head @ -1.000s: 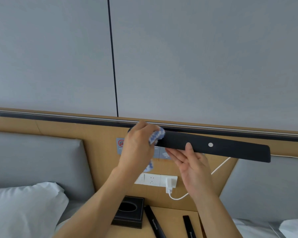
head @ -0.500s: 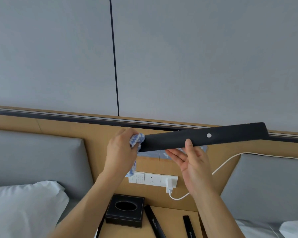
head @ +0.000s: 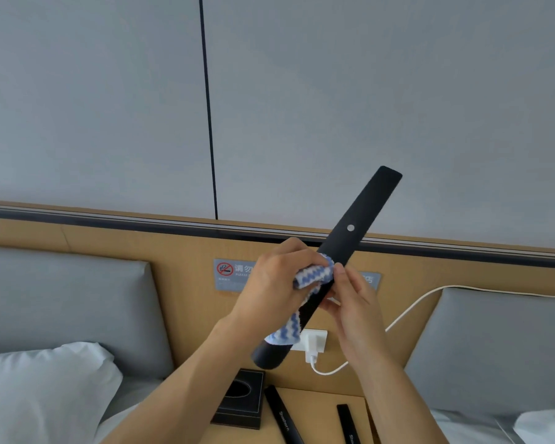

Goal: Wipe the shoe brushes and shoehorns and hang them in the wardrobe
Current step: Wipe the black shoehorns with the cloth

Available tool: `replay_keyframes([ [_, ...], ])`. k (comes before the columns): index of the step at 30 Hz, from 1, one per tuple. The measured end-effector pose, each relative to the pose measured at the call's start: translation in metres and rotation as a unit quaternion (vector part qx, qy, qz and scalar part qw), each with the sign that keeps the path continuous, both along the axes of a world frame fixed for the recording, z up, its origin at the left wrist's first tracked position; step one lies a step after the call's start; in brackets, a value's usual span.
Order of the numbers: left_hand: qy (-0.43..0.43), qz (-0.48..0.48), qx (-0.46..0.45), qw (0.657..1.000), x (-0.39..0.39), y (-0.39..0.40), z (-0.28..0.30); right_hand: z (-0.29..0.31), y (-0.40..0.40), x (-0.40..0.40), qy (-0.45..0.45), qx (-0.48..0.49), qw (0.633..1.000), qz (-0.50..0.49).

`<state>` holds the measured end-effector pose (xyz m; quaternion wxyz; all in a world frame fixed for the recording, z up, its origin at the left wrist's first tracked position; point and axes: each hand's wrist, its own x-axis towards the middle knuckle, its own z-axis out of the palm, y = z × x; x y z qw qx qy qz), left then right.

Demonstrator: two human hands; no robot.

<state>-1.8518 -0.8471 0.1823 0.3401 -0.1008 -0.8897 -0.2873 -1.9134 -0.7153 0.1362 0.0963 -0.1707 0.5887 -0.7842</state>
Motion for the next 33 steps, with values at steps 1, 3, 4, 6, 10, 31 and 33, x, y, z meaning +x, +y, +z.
replay_keyframes([
  [1,0.0,-0.007,-0.001,1.0,0.0,0.0,0.002,0.0,0.003,-0.001,-0.002,-0.009,1.0,0.016],
  [3,0.006,-0.026,-0.003,1.0,-0.002,-0.001,0.006,0.0,0.01,-0.003,-0.004,-0.022,0.998,0.054],
  [4,0.007,-0.032,-0.004,0.999,-0.002,-0.002,0.008,0.0,0.013,-0.004,0.002,-0.015,0.997,0.069],
  [6,0.01,-0.031,-0.006,0.999,-0.003,-0.004,0.013,0.001,0.018,-0.005,0.035,0.023,0.995,0.089],
  [10,0.024,-0.026,-0.039,0.999,-0.004,-0.007,0.018,0.004,0.024,-0.007,0.088,0.092,0.986,0.104],
  [31,0.119,0.063,-0.049,0.99,-0.056,-0.041,0.125,0.029,0.031,-0.009,0.127,0.188,0.964,0.143],
  [33,0.131,0.057,-0.054,0.988,-0.057,-0.037,0.121,0.03,0.032,-0.008,0.132,0.189,0.963,0.138],
])
